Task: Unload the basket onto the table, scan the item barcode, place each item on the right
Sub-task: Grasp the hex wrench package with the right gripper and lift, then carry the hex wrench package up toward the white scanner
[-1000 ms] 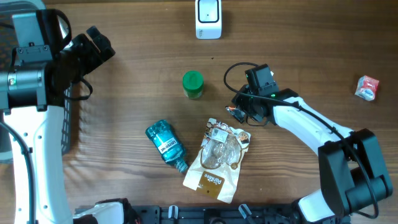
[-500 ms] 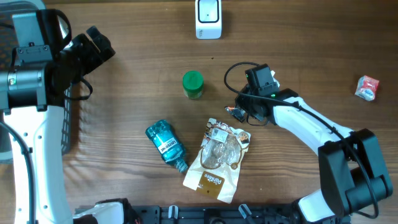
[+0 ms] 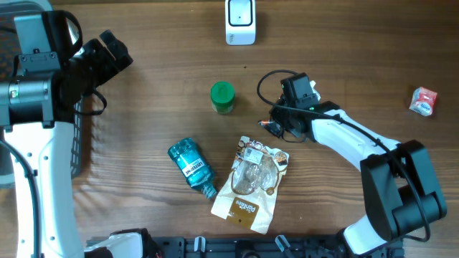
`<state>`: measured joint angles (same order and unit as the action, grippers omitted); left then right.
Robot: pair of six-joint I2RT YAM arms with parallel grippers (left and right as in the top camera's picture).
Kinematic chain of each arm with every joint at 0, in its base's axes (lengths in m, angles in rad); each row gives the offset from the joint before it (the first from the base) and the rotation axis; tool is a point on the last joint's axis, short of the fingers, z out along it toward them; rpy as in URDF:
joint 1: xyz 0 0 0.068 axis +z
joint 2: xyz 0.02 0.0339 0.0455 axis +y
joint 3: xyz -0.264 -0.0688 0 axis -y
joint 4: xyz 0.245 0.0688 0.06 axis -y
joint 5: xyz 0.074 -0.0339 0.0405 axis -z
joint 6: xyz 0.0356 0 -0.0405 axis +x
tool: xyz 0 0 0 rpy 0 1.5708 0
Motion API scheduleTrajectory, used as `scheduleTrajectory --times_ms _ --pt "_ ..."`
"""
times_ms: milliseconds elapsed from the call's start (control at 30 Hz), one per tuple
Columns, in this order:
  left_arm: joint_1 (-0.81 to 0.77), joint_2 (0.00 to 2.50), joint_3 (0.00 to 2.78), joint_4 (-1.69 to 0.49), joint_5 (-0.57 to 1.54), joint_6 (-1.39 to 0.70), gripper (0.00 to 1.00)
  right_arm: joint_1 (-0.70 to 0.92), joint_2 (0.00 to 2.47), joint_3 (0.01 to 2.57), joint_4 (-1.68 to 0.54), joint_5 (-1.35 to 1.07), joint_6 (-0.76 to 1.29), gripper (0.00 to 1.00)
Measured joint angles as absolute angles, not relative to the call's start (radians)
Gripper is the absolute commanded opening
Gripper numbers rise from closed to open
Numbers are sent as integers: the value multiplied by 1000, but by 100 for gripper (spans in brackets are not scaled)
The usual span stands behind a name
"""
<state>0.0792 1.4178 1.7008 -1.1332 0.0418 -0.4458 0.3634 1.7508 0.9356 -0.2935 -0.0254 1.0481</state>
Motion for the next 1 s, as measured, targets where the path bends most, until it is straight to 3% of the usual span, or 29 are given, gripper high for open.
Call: scheduleTrajectory --times_ms 100,367,533,833,1000 --pt "79 1418 1701 -1133 42 -446 100 363 1750 942 -283 -26 1051 5" --pt "79 1418 1701 -1133 42 -446 100 363 1751 945 -268 -52 1051 5" --pt "79 1418 1701 -1133 42 -446 100 363 1741 943 -223 -186 1042 5" --pt "79 1418 1701 -1134 42 -446 100 363 1261 940 -487 -266 1006 4" --pt "79 1418 1701 -1134 42 -446 100 363 1121 939 -323 -457 1075 4"
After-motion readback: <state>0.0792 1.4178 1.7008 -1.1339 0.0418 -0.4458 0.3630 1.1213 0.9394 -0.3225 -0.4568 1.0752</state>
